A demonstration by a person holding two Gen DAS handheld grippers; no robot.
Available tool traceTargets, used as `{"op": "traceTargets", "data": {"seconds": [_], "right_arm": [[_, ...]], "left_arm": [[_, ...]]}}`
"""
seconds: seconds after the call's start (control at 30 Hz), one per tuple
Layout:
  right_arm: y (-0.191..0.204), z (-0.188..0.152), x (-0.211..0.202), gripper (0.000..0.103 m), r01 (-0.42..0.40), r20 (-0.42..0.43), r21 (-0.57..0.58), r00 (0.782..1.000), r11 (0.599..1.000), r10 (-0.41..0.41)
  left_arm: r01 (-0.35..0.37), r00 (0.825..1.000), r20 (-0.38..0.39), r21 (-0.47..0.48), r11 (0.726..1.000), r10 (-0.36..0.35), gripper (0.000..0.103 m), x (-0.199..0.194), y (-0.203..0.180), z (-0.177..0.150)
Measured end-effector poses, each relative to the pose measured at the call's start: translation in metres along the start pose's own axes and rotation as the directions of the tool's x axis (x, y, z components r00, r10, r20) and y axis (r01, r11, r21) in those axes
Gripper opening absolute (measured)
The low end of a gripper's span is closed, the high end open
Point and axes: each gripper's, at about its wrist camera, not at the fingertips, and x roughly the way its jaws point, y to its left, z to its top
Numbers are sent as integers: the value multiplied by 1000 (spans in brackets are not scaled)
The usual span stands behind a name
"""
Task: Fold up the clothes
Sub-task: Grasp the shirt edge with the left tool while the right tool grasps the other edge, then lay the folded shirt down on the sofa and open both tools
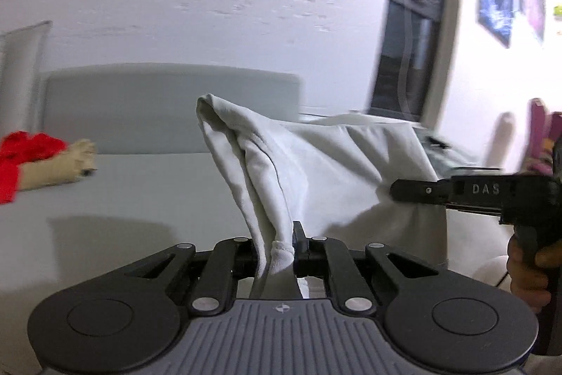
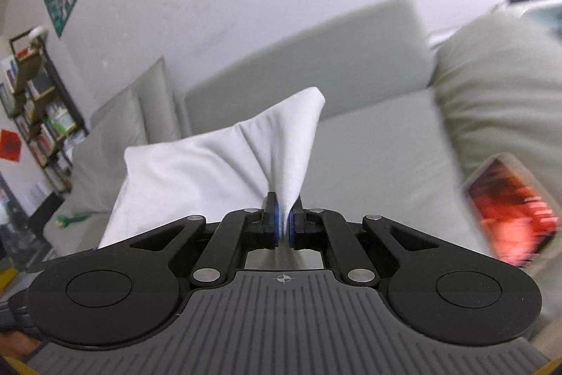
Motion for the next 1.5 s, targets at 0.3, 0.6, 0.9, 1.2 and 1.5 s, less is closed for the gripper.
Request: {"op": "traceTargets", "data": {"seconds": [0.3,0.6,0.9,1.2,1.5], "right_arm": [[-61,1,-53,5,197,59,33,978,980,-199],[-180,52,-11,5,406,30,160,909,900,-416],[-249,86,-7,62,585,-109,166,811,794,-575],[-197,26,-35,12,419,-207,-2,888,908,-410],[-190,3,-29,20,575,-461,12,729,818,-505]], "left_arm": [[112,987,-120,8,994,-110,9,95,-73,5],[174,963,-210,-4,985,-171,16,240,-115,29],[-33,963,-270,-39,999,21,49,228,-100,31],[69,927,-372,71,995,-37,20,212,-123,-17],[-20,872,-485,104,994,69,45,177,-118,-6]]}}
